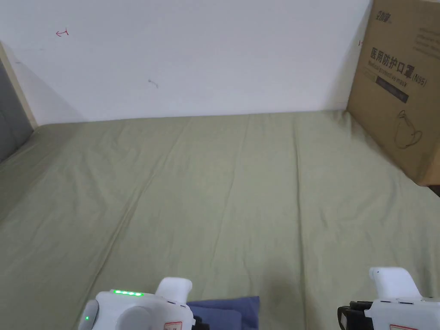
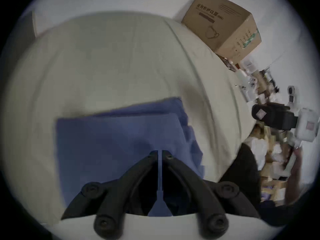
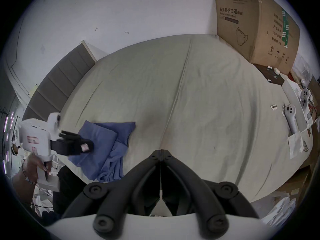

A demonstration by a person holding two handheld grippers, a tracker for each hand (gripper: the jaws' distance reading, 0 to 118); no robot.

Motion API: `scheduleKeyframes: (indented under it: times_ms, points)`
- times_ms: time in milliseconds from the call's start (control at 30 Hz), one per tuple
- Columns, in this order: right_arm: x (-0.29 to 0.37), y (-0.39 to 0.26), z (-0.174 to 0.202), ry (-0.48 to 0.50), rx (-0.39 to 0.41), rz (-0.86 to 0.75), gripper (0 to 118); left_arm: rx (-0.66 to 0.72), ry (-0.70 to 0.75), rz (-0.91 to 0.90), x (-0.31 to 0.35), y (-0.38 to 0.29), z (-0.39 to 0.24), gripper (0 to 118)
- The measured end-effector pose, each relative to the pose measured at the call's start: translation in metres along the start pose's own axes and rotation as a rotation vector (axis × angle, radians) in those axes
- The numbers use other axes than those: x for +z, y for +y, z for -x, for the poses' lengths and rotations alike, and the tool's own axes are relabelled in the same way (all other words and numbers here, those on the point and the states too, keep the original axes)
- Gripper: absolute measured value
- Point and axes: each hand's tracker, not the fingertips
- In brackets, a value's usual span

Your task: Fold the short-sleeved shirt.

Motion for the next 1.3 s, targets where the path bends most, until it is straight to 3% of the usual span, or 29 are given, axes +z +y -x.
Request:
scheduleKeyframes:
  times_ms: [67,167,300,400,533,667,833,933,1000,1067,1100,1133,1167,1200,1300]
  points:
    - [0.000,-0.002,-0.001,0.001,-0.004,0.003,0,0.059,-0.130,0.023,-0.021,-0.007,-0.009,5]
    - [0.000,-0.006,-0.003,-0.004,-0.005,0.006,0,0.060,-0.169,0.089,-0.061,-0.015,-0.010,4]
    - [0.000,-0.010,0.000,-0.007,-0.006,0.022,0,0.302,-0.393,0.035,-0.066,-0.018,-0.004,4]
    - [-0.002,-0.010,0.006,-0.010,-0.002,0.033,0,0.224,-0.451,0.068,-0.072,-0.022,-0.008,4]
    - [-0.006,-0.003,0.013,0.042,-0.012,0.015,0,0.073,-0.370,-0.048,-0.031,-0.026,-0.018,4]
    - [-0.016,0.007,0.042,0.197,0.012,0.012,0,0.046,-0.252,-0.246,0.040,-0.023,0.019,4]
    - [-0.070,0.004,0.097,0.429,0.051,0.145,0,0.228,-0.109,-0.362,0.094,-0.034,0.100,4]
    - [-0.111,-0.003,0.120,0.574,-0.005,0.229,0,0.379,-0.064,-0.406,0.104,-0.049,0.141,4]
    - [-0.138,-0.013,0.122,0.580,-0.076,0.279,0,0.442,-0.031,-0.438,0.102,-0.058,0.159,4]
    - [-0.153,-0.023,0.112,0.481,-0.077,0.287,0,0.494,-0.040,-0.450,0.098,-0.066,0.172,5]
    - [-0.156,-0.028,0.104,0.475,-0.078,0.281,0,0.505,-0.059,-0.447,0.095,-0.068,0.176,5]
    - [-0.156,-0.032,0.093,0.531,-0.115,0.278,0,0.515,-0.089,-0.443,0.090,-0.069,0.179,5]
    - [-0.161,-0.035,0.076,0.609,-0.178,0.273,0,0.505,-0.135,-0.429,0.086,-0.070,0.181,9]
    - [-0.159,-0.035,0.067,0.606,-0.209,0.290,0,0.483,-0.157,-0.414,0.082,-0.069,0.181,20]
    - [-0.150,-0.038,0.049,0.569,-0.190,0.271,0,0.354,-0.151,-0.370,0.069,-0.061,0.174,55]
